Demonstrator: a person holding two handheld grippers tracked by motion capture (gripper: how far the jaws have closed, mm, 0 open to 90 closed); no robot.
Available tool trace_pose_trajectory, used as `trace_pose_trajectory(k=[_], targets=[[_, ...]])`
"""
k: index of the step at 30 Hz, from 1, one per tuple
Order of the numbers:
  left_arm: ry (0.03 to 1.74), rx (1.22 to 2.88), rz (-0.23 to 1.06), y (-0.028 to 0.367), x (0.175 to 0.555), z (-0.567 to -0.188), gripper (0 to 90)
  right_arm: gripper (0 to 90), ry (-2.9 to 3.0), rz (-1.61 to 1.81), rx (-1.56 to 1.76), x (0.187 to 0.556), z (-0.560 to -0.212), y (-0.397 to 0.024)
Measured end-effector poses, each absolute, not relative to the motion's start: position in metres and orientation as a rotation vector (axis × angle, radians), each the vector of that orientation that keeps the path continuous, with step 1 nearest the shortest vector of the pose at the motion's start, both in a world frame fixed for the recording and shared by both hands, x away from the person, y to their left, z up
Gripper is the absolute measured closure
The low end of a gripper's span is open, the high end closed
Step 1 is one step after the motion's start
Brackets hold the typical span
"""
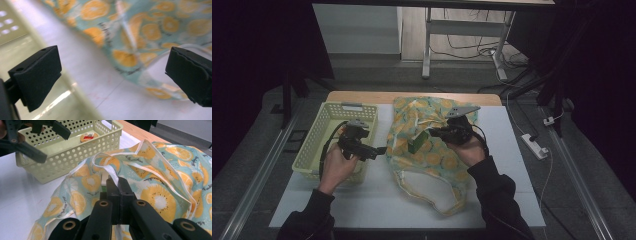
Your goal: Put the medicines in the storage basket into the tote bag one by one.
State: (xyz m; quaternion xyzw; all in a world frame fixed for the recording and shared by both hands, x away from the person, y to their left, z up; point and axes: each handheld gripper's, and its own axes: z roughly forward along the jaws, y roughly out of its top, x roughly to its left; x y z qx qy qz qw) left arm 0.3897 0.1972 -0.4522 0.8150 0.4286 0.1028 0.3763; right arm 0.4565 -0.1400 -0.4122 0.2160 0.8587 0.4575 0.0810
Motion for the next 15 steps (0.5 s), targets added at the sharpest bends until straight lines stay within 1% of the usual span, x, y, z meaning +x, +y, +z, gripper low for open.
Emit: trace_pose_trajectory(k=[7, 15], targets=[[1.137, 2.04, 0.256, 0.22, 0.397, -0.458, 0.0, 89.4, 2.567, 1.365, 0.646, 0.457, -0.413, -0.14], [1.19, 2.01, 0.324, 0.244, 0.409, -0.46, 0.0, 89.4, 2.569, 1.363, 0.65, 0.457, -0.413, -0.139]])
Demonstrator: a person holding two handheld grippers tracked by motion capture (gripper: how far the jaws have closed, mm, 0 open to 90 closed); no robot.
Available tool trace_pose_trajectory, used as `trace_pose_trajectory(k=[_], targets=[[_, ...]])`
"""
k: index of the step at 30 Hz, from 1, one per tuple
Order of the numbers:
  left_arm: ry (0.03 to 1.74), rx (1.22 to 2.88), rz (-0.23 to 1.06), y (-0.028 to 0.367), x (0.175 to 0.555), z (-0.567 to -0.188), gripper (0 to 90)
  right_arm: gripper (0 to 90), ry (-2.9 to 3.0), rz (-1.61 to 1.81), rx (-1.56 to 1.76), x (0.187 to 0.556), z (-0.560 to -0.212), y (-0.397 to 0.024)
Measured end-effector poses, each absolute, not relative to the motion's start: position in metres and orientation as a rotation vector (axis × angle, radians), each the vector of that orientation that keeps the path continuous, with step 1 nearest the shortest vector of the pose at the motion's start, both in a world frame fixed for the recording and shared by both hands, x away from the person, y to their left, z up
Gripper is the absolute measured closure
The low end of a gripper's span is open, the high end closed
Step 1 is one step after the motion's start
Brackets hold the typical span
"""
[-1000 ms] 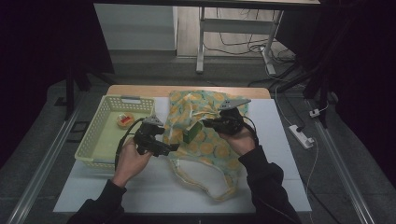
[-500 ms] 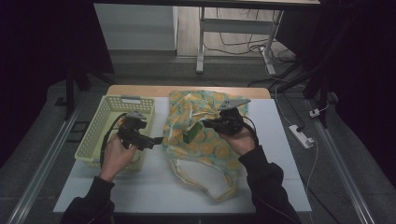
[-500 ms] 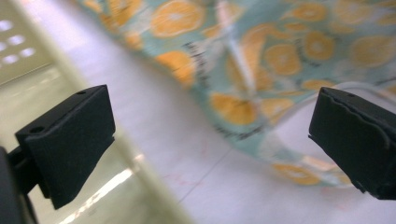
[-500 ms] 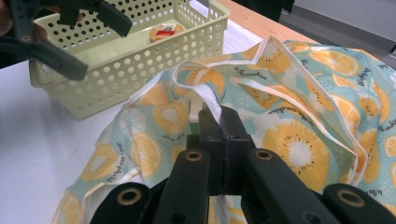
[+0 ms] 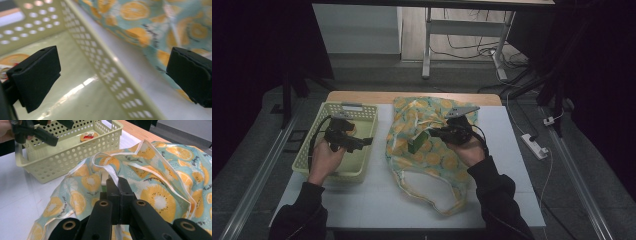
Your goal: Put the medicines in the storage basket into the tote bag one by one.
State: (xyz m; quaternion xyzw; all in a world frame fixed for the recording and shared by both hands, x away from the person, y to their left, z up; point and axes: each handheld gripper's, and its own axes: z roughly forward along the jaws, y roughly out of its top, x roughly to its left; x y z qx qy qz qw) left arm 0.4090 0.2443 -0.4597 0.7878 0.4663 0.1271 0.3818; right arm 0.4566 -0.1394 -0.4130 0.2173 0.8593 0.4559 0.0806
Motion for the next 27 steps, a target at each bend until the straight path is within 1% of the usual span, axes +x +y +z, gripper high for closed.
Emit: trace_pose_trajectory(k=[6, 10, 17, 27], targets=[[1.264, 1.97, 0.37, 0.263, 0.421, -0.461, 0.0, 89.4, 2.569, 1.363, 0.649, 0.457, -0.413, -0.14], [1.309, 1.982, 0.389, 0.271, 0.429, -0.465, 0.0, 89.4, 2.57, 1.362, 0.648, 0.457, -0.413, -0.14], [1.431, 1.998, 0.389, 0.286, 0.448, -0.475, 0.0, 89.4, 2.571, 1.364, 0.648, 0.457, -0.413, -0.14], [1.494, 2.025, 0.335, 0.297, 0.469, -0.486, 0.0, 89.4, 2.575, 1.359, 0.644, 0.457, -0.414, -0.139]])
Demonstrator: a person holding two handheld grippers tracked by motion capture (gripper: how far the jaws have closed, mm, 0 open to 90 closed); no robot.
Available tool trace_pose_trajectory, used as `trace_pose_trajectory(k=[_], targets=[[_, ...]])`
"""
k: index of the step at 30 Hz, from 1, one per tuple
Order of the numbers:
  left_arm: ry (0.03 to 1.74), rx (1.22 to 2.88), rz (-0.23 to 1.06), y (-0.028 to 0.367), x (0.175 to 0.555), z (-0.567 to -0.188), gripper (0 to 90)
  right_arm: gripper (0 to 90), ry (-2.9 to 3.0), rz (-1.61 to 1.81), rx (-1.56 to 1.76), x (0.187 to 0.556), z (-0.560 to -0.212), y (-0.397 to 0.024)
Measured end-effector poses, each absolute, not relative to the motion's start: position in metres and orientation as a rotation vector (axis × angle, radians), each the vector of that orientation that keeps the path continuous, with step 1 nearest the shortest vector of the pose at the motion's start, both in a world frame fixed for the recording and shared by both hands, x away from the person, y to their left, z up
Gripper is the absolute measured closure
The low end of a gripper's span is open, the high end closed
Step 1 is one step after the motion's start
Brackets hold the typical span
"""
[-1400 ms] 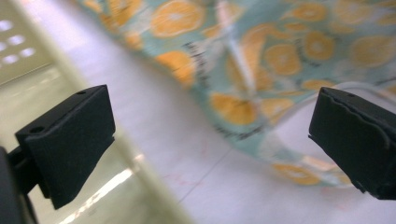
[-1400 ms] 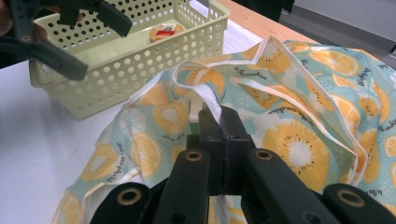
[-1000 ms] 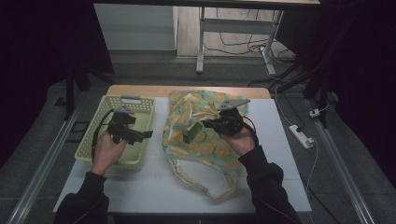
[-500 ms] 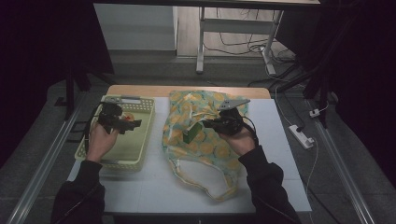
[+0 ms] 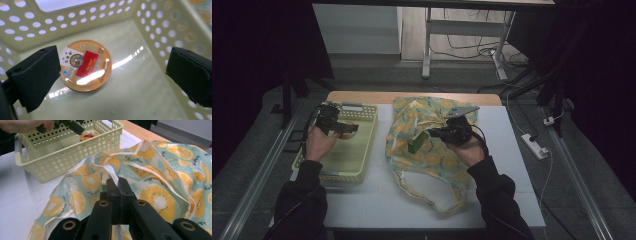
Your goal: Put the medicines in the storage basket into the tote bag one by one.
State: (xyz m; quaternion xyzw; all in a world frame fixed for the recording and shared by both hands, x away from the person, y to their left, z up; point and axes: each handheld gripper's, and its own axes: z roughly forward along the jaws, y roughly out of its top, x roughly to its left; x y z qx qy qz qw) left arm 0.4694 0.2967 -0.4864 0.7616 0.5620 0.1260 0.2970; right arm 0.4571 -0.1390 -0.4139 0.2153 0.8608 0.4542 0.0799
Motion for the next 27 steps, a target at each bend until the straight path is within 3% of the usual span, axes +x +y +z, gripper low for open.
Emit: trace_pose_trajectory(k=[14, 27], targets=[[1.577, 2.151, 0.326, 0.297, 0.493, -0.508, 0.0, 89.4, 2.572, 1.363, 0.644, 0.457, -0.413, -0.14], [1.678, 2.179, 0.234, 0.298, 0.504, -0.523, 3.9, 89.4, 2.569, 1.366, 0.642, 0.456, -0.412, -0.141]])
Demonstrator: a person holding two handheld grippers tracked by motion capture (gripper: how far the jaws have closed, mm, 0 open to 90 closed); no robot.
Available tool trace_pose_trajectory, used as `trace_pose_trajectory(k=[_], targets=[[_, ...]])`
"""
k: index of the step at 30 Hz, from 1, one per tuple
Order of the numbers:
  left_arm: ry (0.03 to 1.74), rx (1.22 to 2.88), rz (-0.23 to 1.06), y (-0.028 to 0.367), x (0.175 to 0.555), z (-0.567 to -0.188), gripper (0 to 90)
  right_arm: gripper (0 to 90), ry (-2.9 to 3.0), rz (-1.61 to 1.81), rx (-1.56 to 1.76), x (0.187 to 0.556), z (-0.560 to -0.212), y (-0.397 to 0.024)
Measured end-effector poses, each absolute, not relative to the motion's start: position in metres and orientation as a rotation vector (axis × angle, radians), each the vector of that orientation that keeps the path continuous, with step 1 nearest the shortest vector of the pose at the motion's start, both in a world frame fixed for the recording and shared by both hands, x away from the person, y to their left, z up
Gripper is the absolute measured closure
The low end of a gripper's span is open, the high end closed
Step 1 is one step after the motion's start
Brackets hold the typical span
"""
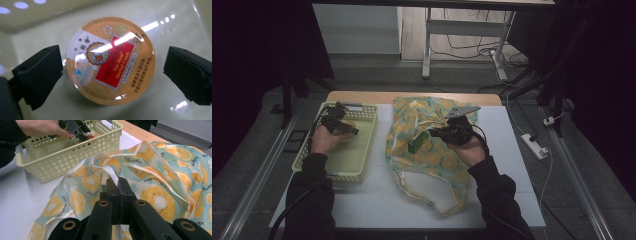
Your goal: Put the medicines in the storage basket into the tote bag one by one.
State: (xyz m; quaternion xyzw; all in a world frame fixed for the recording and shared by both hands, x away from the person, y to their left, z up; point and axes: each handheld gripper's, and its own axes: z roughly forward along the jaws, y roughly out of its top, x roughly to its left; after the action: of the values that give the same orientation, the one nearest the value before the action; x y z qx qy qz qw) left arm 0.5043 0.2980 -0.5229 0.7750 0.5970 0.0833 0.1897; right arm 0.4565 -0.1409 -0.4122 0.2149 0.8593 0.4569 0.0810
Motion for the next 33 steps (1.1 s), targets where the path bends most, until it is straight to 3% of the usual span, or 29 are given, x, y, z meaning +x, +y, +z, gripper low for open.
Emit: trace_pose_trajectory(k=[4, 12, 33], targets=[[1.705, 2.189, 0.248, 0.298, 0.503, -0.522, 19.4, 89.4, 2.57, 1.366, 0.644, 0.457, -0.413, -0.141], [1.757, 2.173, 0.241, 0.298, 0.502, -0.518, 20.5, 89.4, 2.567, 1.368, 0.643, 0.457, -0.412, -0.141], [1.632, 2.135, 0.344, 0.292, 0.481, -0.48, 20.6, 89.4, 2.556, 1.374, 0.648, 0.457, -0.412, -0.142]])
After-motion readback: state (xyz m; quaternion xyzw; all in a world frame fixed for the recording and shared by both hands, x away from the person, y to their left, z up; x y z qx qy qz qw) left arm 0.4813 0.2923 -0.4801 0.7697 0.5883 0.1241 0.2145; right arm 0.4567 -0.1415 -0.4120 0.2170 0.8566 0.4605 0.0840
